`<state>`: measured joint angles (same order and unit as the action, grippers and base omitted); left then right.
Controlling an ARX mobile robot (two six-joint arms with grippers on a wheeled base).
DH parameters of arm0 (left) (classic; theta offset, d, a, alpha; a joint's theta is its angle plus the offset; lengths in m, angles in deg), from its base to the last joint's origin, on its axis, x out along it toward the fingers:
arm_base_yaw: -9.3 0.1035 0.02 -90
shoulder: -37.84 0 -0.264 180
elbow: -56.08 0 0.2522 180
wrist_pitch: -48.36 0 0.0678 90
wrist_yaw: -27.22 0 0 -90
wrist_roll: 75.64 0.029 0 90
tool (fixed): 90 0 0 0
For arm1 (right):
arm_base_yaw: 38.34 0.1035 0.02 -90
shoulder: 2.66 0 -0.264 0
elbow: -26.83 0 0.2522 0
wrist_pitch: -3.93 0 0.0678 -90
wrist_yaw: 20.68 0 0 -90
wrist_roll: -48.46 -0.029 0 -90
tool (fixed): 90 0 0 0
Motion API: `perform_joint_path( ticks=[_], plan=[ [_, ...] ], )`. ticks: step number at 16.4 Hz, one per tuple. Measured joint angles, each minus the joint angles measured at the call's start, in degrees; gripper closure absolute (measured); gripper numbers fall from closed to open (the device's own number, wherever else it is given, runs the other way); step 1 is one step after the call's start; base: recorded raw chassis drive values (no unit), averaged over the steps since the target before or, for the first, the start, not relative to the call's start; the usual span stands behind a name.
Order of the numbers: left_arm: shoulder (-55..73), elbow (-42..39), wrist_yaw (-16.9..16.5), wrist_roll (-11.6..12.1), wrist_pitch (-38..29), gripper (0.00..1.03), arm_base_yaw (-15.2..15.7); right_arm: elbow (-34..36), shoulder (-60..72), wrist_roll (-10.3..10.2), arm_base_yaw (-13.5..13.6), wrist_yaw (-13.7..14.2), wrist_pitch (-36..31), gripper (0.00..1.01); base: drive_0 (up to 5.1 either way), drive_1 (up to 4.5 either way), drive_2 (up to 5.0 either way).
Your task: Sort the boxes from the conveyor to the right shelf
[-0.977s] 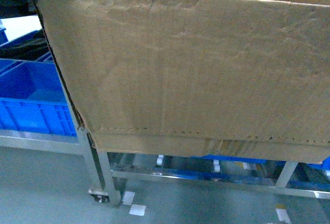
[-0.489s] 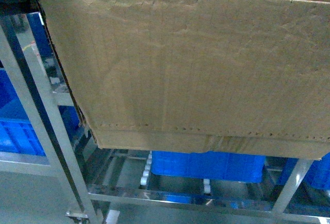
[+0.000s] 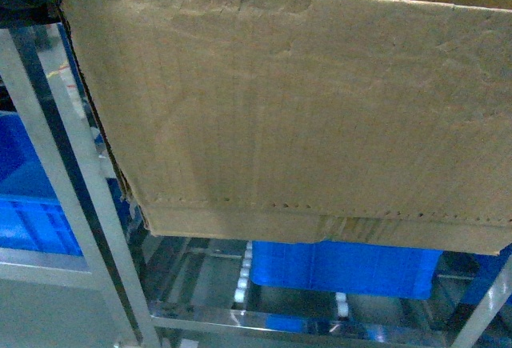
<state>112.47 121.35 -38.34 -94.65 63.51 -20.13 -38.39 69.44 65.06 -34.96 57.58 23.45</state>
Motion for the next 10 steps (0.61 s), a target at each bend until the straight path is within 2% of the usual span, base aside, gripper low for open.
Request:
perform_joint_path(
  ticks=[4, 10],
  plan=[
    [-0.1, 0.0, 0.0, 0.0, -0.1, 1.0, 0.7, 0.0, 0.0, 0.0, 0.7, -0.2, -0.3, 0.99, 0.0, 4.12, -4.1],
    [-0.1, 0.0, 0.1, 0.0, 0.2, 1.0, 0.2, 0.0, -0.2, 0.0, 0.3, 0.2, 0.1, 0.99, 0.0, 4.12, -4.1]
  ],
)
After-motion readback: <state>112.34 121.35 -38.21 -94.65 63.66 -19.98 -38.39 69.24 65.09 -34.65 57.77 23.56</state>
